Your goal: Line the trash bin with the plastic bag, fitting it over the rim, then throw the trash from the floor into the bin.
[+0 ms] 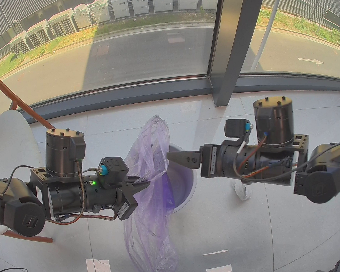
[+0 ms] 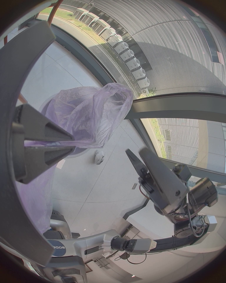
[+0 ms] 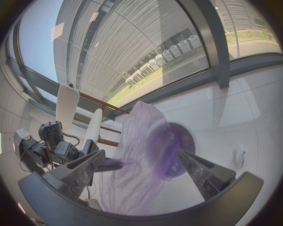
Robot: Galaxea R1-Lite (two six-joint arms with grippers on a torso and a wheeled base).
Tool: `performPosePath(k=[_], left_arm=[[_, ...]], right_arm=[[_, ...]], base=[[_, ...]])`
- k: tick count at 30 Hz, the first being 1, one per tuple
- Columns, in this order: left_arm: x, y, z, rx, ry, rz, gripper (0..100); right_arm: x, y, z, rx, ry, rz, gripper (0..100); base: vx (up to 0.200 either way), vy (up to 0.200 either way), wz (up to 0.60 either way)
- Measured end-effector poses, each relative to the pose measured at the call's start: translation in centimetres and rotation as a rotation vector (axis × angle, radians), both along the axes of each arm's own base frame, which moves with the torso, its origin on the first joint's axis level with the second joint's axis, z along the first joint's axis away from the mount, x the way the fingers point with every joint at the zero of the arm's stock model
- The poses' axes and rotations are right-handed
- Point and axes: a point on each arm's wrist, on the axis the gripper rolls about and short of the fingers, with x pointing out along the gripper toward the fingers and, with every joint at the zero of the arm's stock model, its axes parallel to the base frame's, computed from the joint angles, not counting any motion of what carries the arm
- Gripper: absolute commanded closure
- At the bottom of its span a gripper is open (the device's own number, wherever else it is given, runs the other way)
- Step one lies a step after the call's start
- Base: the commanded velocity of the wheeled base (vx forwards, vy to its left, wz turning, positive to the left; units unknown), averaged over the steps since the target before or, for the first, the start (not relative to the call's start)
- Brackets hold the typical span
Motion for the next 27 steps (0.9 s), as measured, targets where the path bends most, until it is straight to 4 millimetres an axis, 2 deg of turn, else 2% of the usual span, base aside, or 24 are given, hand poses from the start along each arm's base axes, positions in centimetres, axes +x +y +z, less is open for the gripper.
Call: performPosePath(k=[7, 8, 20, 27], left_arm=[[0.0, 0.0, 0.1, -0.013, 0.007, 0.017, 100], [0.0, 0.0, 0.1, -0.013, 0.007, 0.019, 100], [0.0, 0.0, 0.1, -0.015, 0.010, 0.024, 100], [0.0, 0.0, 0.0, -0.049, 0.048, 0.054, 100]], right_arm=[[1.7, 2.7, -0.8, 0.002, -0.008, 0.022, 0], [1.9, 3.0, -1.0, 0.001, -0.007, 0.023, 100], [4.7, 5.8, -3.1, 0.048, -0.052, 0.020, 100], [6.1, 5.3, -3.5, 0.065, -0.076, -0.010, 100]], base=[[0.000, 0.000, 0.00], [0.000, 0.000, 0.00], [0.000, 0.000, 0.00], [0.000, 0.000, 0.00]])
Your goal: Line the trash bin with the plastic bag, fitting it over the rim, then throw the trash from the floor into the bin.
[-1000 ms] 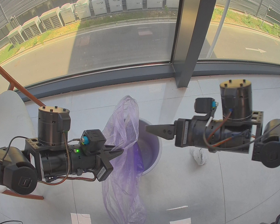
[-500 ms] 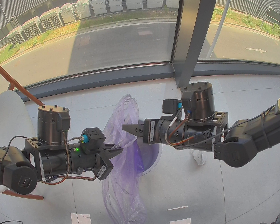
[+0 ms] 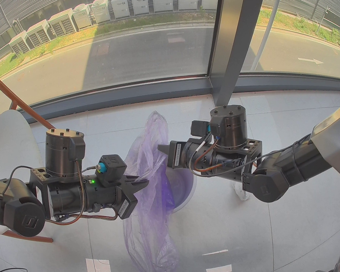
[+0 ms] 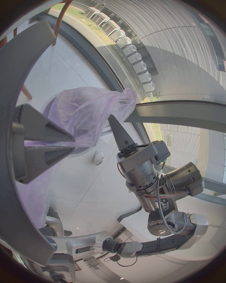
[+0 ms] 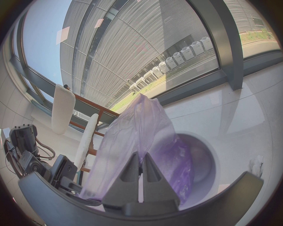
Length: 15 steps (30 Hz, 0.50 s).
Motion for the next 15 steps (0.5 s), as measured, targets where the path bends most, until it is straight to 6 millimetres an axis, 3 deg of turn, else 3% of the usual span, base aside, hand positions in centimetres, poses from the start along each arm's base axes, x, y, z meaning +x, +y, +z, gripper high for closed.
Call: performPosePath(k=[4, 5, 15], left_arm=[[0.3, -0.1, 0.6, -0.032, -0.019, 0.039, 100], [0.4, -0.2, 0.6, -0.036, -0.023, 0.042, 0], [1.6, -1.3, 1.7, -0.110, -0.015, 0.081, 0]], right_arm=[[0.9, -1.2, 0.6, 0.005, -0.018, -0.033, 100], [1.0, -1.6, 0.8, 0.007, -0.020, -0.041, 100], [1.7, -4.2, 1.4, -0.021, -0.054, -0.093, 100]], base=[[0.000, 0.000, 0.00], [0.000, 0.000, 0.00], [0.000, 0.000, 0.00]])
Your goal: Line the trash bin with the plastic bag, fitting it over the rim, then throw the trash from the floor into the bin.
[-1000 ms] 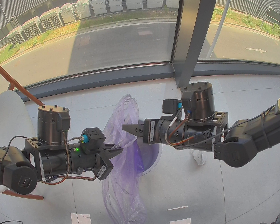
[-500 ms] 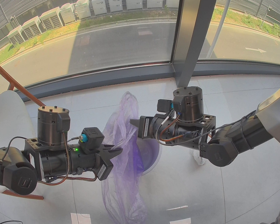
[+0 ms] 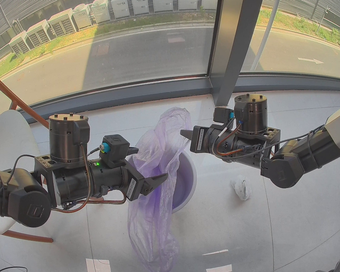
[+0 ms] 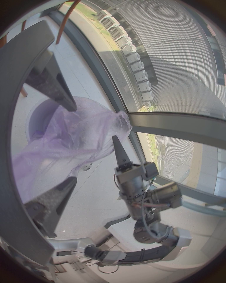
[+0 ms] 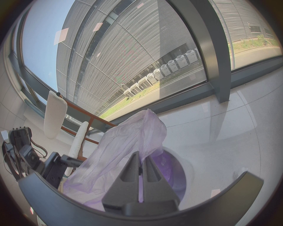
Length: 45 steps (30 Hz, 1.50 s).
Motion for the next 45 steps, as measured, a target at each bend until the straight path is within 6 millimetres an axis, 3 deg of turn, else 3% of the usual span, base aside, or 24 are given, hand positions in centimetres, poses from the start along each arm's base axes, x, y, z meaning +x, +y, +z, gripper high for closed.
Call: performPosePath(k=[13, 26, 33, 42, 43, 45], left_arm=[[-1.4, 1.2, -3.4, 0.073, 0.117, 0.069, 0], [-1.1, 2.7, -3.9, 0.097, 0.127, 0.134, 0], [0.7, 3.2, -4.2, 0.095, 0.131, 0.178, 0], [4.3, 2.4, -3.8, 0.083, 0.097, 0.234, 0], [4.4, 2.3, -4.0, 0.087, 0.102, 0.234, 100], [4.7, 2.2, -4.5, 0.093, 0.111, 0.234, 100]], right_arm=[[0.2, -1.6, 0.0, 0.006, -0.035, -0.026, 100], [0.9, -3.2, -0.1, -0.053, -0.077, -0.045, 100], [1.6, -4.0, -1.1, -0.096, -0.161, -0.006, 100], [3.0, -4.0, -2.7, -0.100, -0.244, 0.003, 100], [3.1, -4.0, -2.9, -0.102, -0.240, 0.003, 100], [3.2, -4.0, -3.2, -0.106, -0.235, 0.001, 100]], base=[[0.000, 0.000, 0.00], [0.000, 0.000, 0.00], [0.000, 0.000, 0.00], [0.000, 0.000, 0.00], [0.000, 0.000, 0.00], [0.000, 0.000, 0.00]])
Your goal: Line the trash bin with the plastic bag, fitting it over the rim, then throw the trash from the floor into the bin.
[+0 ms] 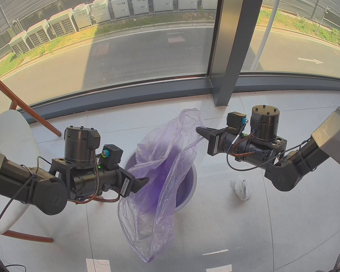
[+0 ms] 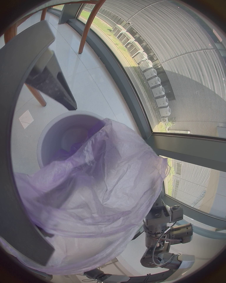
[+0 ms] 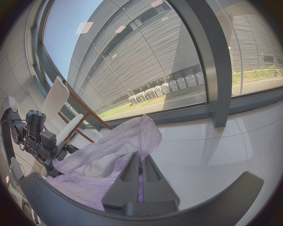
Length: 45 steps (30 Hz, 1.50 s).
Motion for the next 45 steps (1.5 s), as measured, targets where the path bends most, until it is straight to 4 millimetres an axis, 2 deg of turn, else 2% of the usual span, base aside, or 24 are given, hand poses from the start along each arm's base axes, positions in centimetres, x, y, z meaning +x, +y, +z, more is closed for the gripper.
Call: performPosePath(k=[10, 17, 25, 28, 32, 35, 39, 40, 45], left_arm=[[0.7, -0.1, -2.2, 0.026, 0.062, 0.010, 100], [-1.0, 0.6, -4.5, 0.077, 0.139, 0.004, 100], [-2.8, 1.3, -6.2, 0.166, 0.188, -0.045, 100], [-2.7, 1.5, -6.5, 0.175, 0.195, -0.041, 100], [-2.1, 2.3, -6.7, 0.187, 0.188, -0.016, 100], [-1.2, 2.5, -6.1, 0.176, 0.139, 0.012, 100], [-0.3, 2.4, -5.3, 0.159, 0.096, 0.029, 100], [-0.3, 2.3, -5.2, 0.157, 0.092, 0.030, 100], [0.0, 2.0, -4.8, 0.146, 0.073, 0.027, 100]], right_arm=[[0.1, 0.0, -2.4, -0.049, 0.038, 0.002, 100], [-0.5, -1.2, -4.5, -0.077, 0.030, 0.025, 100], [-2.2, -2.4, -8.3, -0.116, -0.009, 0.091, 100], [-2.2, -3.2, -9.6, -0.129, 0.015, 0.101, 100], [-1.5, -5.3, -11.0, -0.134, 0.040, 0.080, 100], [-0.8, -6.4, -11.1, -0.128, 0.033, 0.060, 100], [-0.2, -6.9, -10.3, -0.115, 0.018, 0.046, 100], [-0.2, -6.9, -10.1, -0.114, 0.021, 0.046, 0], [0.0, -6.4, -8.1, -0.065, 0.024, 0.052, 0]], base=[[0.000, 0.000, 0.00], [0.000, 0.000, 0.00], [0.000, 0.000, 0.00], [0.000, 0.000, 0.00], [0.000, 0.000, 0.00], [0.000, 0.000, 0.00], [0.000, 0.000, 0.00], [0.000, 0.000, 0.00], [0.000, 0.000, 0.00]])
